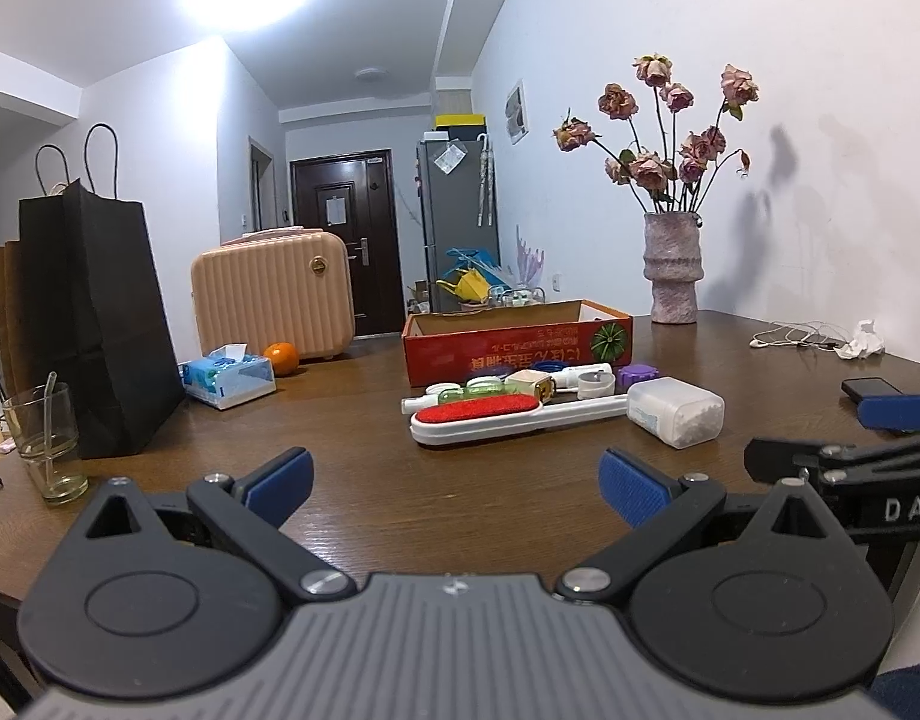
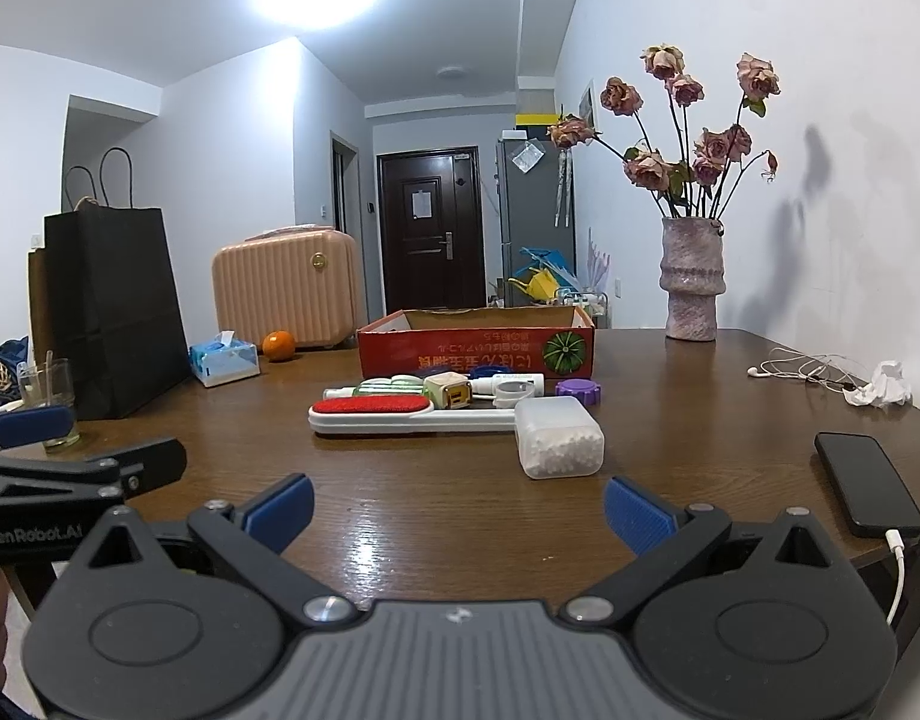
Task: Organize rigid objects
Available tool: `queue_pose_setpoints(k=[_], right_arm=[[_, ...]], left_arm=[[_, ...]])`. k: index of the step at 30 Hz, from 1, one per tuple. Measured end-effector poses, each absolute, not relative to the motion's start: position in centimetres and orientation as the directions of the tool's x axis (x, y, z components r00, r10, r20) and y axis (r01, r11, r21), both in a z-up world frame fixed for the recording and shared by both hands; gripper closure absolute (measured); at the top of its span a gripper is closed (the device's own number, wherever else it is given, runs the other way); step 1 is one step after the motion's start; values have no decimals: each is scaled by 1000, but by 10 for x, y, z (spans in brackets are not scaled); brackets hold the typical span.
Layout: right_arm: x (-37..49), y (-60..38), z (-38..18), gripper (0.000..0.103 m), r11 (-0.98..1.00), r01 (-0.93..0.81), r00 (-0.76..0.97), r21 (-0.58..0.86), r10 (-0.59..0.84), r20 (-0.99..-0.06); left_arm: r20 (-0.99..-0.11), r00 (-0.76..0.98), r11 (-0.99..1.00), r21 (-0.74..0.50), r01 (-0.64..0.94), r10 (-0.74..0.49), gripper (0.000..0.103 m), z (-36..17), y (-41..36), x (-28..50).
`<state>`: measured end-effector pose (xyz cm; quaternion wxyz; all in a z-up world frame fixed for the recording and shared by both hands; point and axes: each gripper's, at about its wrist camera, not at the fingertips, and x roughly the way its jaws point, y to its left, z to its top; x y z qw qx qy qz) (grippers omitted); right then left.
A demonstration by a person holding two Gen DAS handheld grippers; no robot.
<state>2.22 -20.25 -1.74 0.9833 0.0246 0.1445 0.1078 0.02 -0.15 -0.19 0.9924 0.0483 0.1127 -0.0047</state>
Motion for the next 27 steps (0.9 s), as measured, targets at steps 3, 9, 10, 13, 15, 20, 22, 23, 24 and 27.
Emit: queue_pose_setpoints(k=[3,9,10,13,15,20,22,23,24,27], right_arm=[[28,-206,-14,0,982,-182,951,55,190,-243],[78,-225,-15,0,993,-117,967,34,122,-224],[91,-228,-17,0,993,-112,963,32,116,-243],[130,-232,-25,0,994,-104,952,12,103,-287],[155,-230,-32,0,994,-113,935,5,108,-337],[202,-225,-44,2,989,-147,894,8,136,-427],[220,-222,-46,10,988,-152,879,-14,129,-458],[226,-222,-47,15,986,-164,870,-19,136,-474],[235,-222,-49,23,984,-177,857,-18,145,-495],[249,-226,-55,38,978,-206,824,8,178,-538]], left_arm=[[-194,981,993,117,14,10,0,0,-1,14],[-210,978,993,120,23,3,0,-3,2,64],[-232,973,995,101,28,-4,0,-5,4,76],[-283,959,998,63,28,-9,0,-14,7,107],[-306,952,998,53,44,-25,0,-18,7,122],[-365,931,994,96,59,-20,0,-21,1,157],[-374,927,995,89,44,-7,0,-24,0,167],[-385,923,996,80,42,-8,0,-26,0,173],[-394,919,997,71,40,-9,0,-27,0,176],[-415,909,998,44,54,-31,0,-29,0,186]])
